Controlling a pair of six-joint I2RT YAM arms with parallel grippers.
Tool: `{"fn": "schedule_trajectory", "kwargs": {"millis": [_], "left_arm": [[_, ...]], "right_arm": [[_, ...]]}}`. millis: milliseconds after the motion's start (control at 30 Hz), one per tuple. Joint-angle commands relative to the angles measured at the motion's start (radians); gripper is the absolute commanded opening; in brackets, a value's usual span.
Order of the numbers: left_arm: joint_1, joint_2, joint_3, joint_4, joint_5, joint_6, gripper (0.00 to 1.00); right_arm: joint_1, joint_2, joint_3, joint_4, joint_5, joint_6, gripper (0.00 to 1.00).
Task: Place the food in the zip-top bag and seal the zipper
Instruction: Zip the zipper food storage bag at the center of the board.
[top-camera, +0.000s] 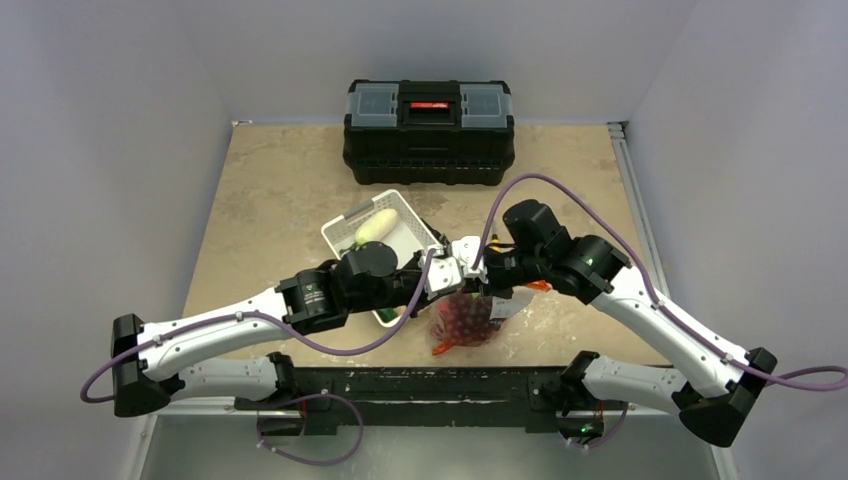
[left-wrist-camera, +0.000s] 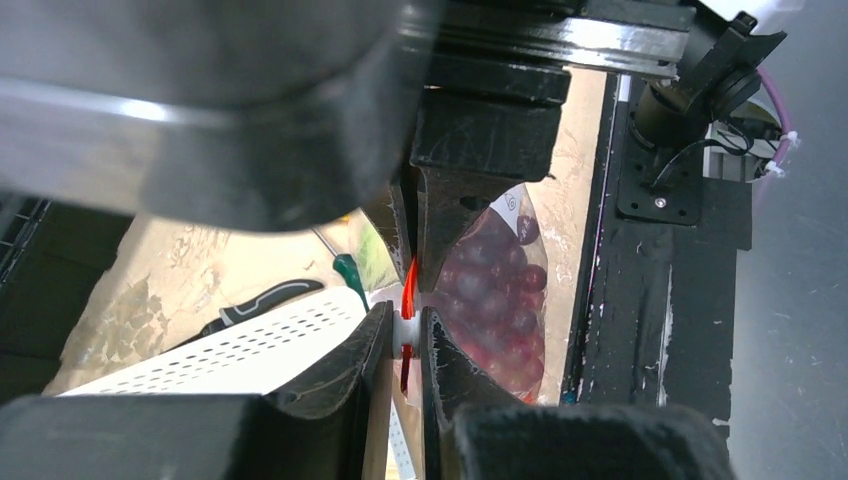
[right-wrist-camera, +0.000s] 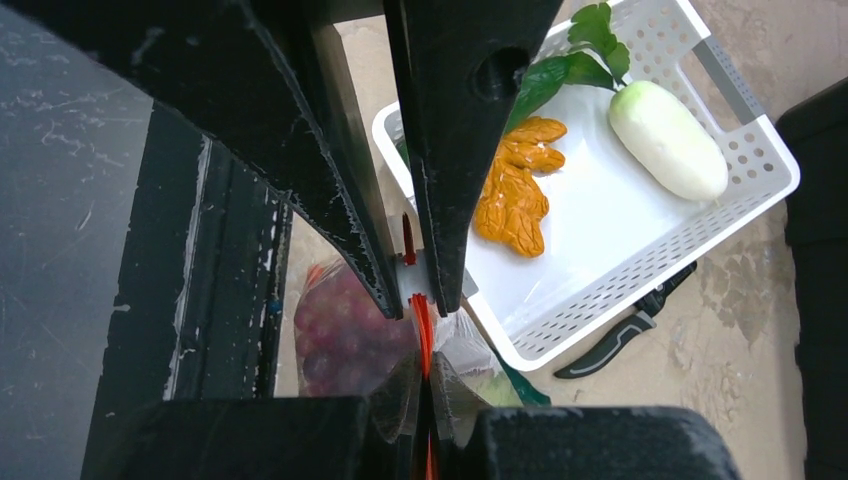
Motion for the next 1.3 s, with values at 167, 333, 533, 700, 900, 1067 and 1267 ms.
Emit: {"fn": "schedule_trajectory", "kwargs": {"millis": [167,333,533,700,900,1067,1267], "left_arm": [[-0.009,0.085,0.036,0.097,0.048,0.024,0.00],[-0.008,0.103,0.003,0.168,0.090,0.014,0.01],[-0.006,0.136,-0.006,0.204,0.088,0.014,0.01],[0.006,0.152,-0.011,0.195,0.081,-0.003,0.11],[0.037,-0.008,-0.067,0.159,0.100,-0.095,0.55],[0.057,-0.235,-0.164,0.172,0.101,-0.198,0.93],[0.060,-0.284,-0.199,0.122,0.056,-0.192,0.90]], "right_arm": [[0.015,-0.032,-0.018,0.171,-0.079,0.002,0.00],[0.014,-0.063,-0.045,0.226,-0.080,0.002,0.00],[0.014,-0.089,-0.069,0.284,-0.098,0.007,0.00],[0.014,-0.105,-0.076,0.294,-0.090,0.007,0.00],[0.014,-0.113,-0.088,0.238,-0.066,-0.013,0.00],[0.014,-0.130,-0.101,0.228,-0.037,-0.009,0.00],[0.014,-0.115,-0.083,0.219,-0.018,-0.008,0.00]]}}
